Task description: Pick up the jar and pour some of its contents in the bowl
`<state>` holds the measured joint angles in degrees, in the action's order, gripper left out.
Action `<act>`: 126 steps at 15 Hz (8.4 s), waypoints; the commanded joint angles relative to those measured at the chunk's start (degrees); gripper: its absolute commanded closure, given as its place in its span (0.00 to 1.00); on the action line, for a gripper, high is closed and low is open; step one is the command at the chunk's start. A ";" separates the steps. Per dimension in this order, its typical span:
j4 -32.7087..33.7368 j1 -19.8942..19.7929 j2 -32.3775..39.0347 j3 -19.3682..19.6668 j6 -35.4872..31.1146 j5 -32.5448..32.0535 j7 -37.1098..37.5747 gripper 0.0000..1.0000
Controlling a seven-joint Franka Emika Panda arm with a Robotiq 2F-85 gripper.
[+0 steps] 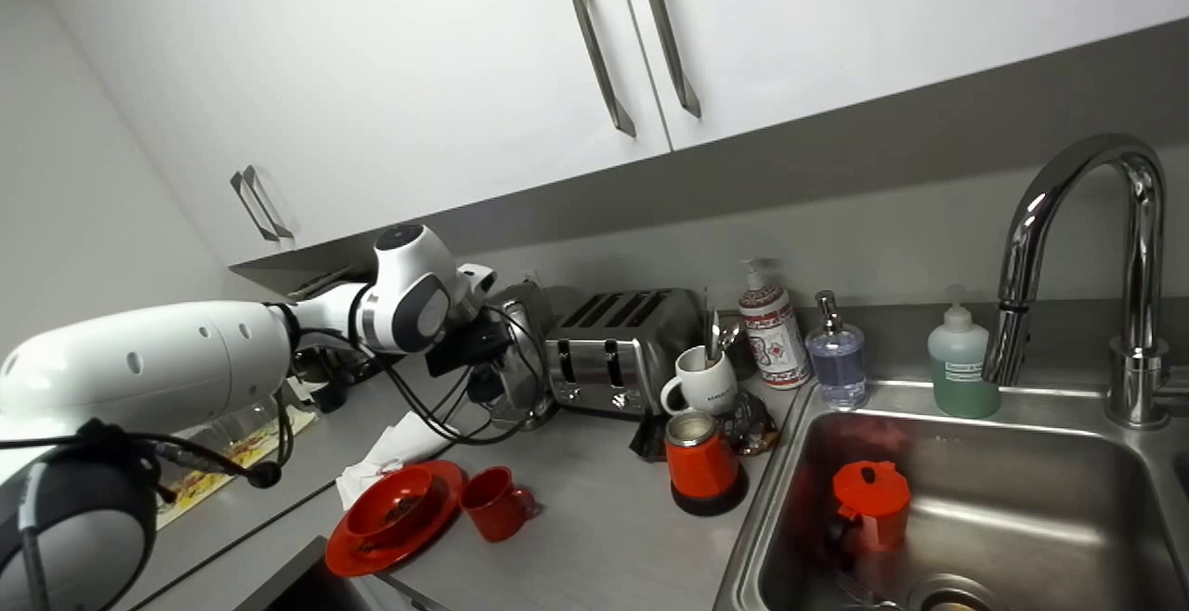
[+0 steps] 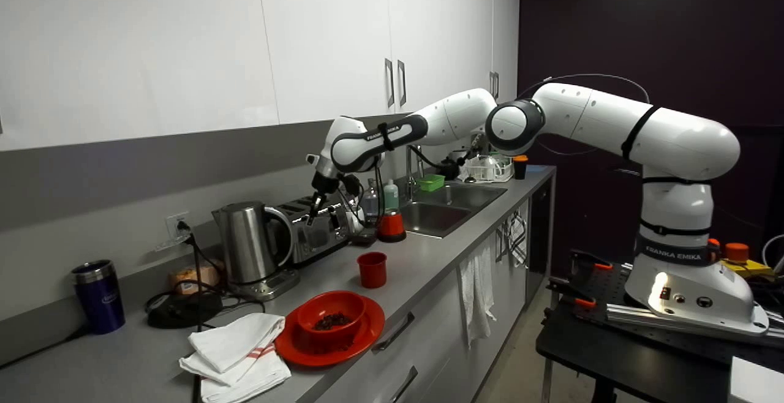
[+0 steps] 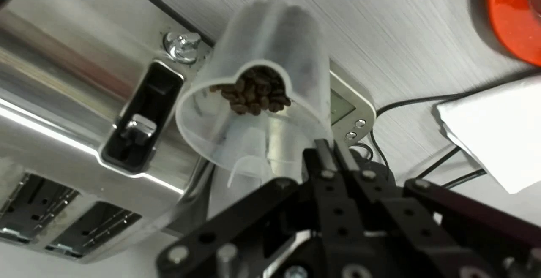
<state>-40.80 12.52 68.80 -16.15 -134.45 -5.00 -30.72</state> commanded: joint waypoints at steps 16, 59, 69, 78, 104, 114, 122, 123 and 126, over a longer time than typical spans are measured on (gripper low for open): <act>-29.30 0.41 -19.21 -3.70 -9.91 0.31 0.24 0.96; -69.42 33.64 -39.43 25.12 -39.61 -15.51 37.11 0.97; -71.30 8.68 -37.14 -3.33 -48.12 -9.56 24.35 0.97; -69.57 -16.05 -28.12 -26.96 -46.49 -10.84 16.31 0.96; -50.94 -36.59 4.99 -53.40 -13.49 6.00 -11.46 0.96; -44.09 -34.71 7.29 -52.95 -0.95 17.41 -15.17 0.96; -44.12 -35.18 6.87 -51.99 0.67 24.24 -14.75 0.96; -44.22 -35.28 6.90 -51.99 1.01 24.73 -14.83 0.96; -44.39 -35.29 6.73 -51.59 1.69 25.95 -14.84 0.96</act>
<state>-86.19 -23.13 75.31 -68.01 -134.93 18.36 -44.34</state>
